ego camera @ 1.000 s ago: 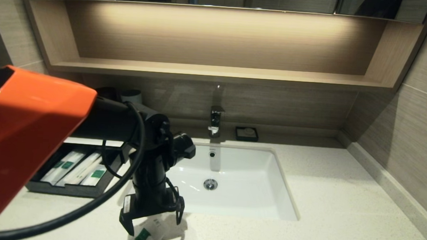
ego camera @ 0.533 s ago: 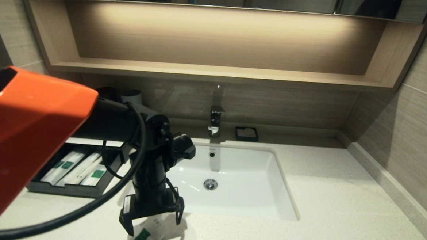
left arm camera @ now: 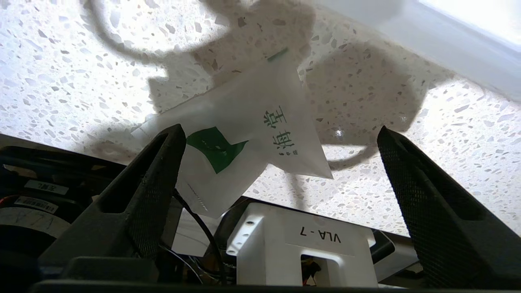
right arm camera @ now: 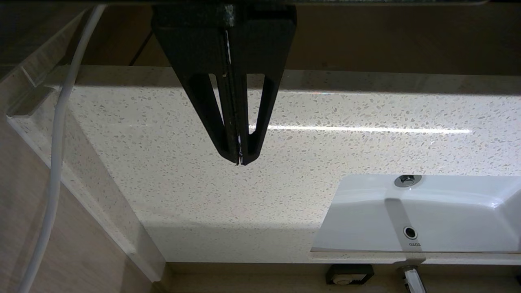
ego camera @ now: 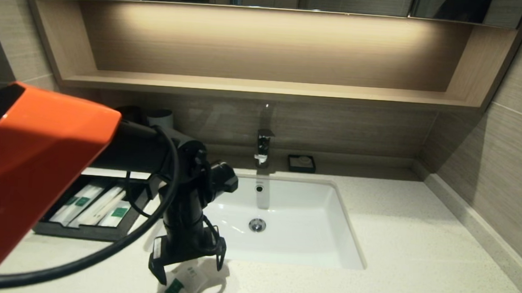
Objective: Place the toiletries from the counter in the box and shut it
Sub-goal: Pick up the bathroom toiletry
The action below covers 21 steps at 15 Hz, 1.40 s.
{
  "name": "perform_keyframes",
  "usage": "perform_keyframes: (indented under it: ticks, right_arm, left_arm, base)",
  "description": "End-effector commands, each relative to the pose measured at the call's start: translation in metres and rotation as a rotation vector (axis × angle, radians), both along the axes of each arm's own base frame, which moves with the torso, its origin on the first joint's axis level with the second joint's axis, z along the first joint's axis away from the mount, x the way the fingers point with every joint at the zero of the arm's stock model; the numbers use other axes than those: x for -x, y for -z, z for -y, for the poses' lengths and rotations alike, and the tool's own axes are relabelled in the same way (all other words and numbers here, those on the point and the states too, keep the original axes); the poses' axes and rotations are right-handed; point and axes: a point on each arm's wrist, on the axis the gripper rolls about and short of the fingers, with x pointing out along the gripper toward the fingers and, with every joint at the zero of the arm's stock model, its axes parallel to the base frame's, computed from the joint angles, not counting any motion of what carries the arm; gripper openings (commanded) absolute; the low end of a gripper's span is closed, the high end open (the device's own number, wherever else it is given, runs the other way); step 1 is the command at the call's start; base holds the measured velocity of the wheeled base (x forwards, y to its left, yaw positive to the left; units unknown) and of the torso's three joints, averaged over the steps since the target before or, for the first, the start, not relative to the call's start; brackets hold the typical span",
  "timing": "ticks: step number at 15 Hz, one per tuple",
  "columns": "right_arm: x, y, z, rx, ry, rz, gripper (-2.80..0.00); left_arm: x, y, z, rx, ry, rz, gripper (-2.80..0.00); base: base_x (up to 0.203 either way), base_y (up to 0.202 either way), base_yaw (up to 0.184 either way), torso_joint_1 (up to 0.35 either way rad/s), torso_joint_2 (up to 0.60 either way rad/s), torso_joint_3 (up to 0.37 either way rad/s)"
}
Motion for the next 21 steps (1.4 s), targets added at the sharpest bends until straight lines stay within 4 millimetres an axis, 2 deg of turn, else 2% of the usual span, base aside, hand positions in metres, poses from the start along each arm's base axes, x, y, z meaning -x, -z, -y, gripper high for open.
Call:
perform_keyframes:
  ticks: [1, 8, 21]
  right_arm:
    - [0.0, 0.0, 0.0, 0.001, 0.0, -0.002, -2.8]
    - [0.0, 0.0, 0.0, 0.001, 0.0, -0.002, -2.8]
    - [0.0, 0.0, 0.0, 0.001, 0.0, -0.002, -2.8]
  left_arm:
    - [0.001, -0.004, -0.003, 0.007, -0.013, 0.005, 0.0]
    - [-0.006, 0.002, -0.012, 0.002, -0.041, -0.009, 0.0]
    - [-0.007, 0.003, -0.012, 0.006, -0.042, -0.005, 0.0]
  base:
    - [0.0, 0.0, 0.0, 0.0, 0.0, 0.0]
    - [0.0, 0.0, 0.0, 0.0, 0.0, 0.0]
    - [0.0, 0.0, 0.0, 0.0, 0.0, 0.0]
